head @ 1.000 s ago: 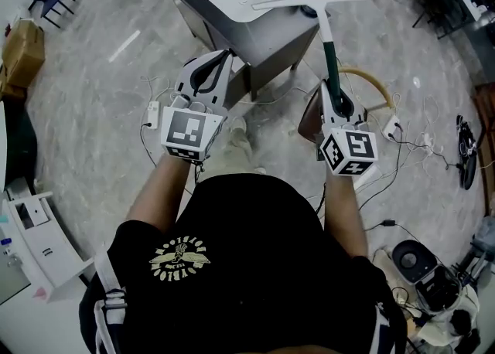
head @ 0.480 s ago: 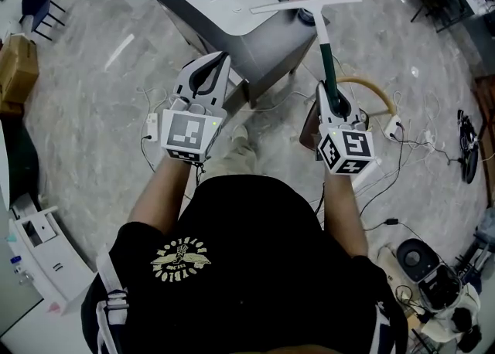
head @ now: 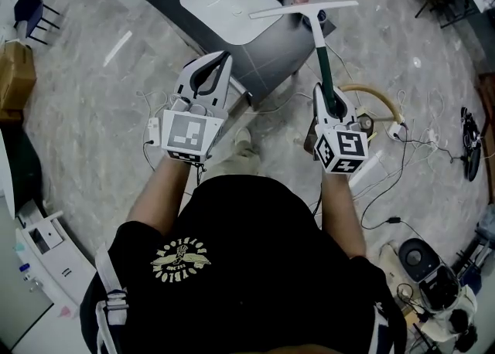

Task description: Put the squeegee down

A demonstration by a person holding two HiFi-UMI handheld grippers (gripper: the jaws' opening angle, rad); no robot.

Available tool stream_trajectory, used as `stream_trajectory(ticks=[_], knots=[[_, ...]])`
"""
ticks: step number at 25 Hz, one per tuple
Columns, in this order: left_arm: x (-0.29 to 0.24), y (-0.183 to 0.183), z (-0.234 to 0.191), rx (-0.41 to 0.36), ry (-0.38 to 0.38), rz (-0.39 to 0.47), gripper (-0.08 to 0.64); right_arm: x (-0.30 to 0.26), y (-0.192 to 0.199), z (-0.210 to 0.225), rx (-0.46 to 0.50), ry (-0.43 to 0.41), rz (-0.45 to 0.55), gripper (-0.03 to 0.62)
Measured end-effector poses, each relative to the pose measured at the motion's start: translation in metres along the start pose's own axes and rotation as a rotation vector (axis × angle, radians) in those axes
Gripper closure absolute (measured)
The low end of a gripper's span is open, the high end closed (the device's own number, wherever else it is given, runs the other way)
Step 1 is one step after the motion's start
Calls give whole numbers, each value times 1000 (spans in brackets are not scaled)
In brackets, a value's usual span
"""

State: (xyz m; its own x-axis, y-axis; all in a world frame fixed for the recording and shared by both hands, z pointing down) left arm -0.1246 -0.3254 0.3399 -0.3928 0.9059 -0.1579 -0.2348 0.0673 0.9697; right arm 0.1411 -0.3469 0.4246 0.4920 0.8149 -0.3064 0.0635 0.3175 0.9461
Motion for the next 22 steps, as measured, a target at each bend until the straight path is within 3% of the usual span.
stream_trajectory(ticks=[9, 22], knots=[[-39, 20, -33, 3, 34, -34, 537, -60, 22, 14, -40, 30, -58, 523], [-73, 39, -55, -20, 104, -8, 537, -132, 86, 25, -148, 91, -163, 523]])
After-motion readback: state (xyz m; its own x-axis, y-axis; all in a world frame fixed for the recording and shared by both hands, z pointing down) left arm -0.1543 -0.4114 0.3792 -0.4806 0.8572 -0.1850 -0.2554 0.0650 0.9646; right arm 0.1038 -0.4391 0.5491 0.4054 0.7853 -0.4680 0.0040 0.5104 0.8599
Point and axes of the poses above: the fingertips, and each gripper's own axes: x backward along the fingers, z to its right, y out of its underside, the point moved 8 cm from there along x, backward along the fingers, and after that the axes turned 2 degrees about y, right-handed, at the moved point
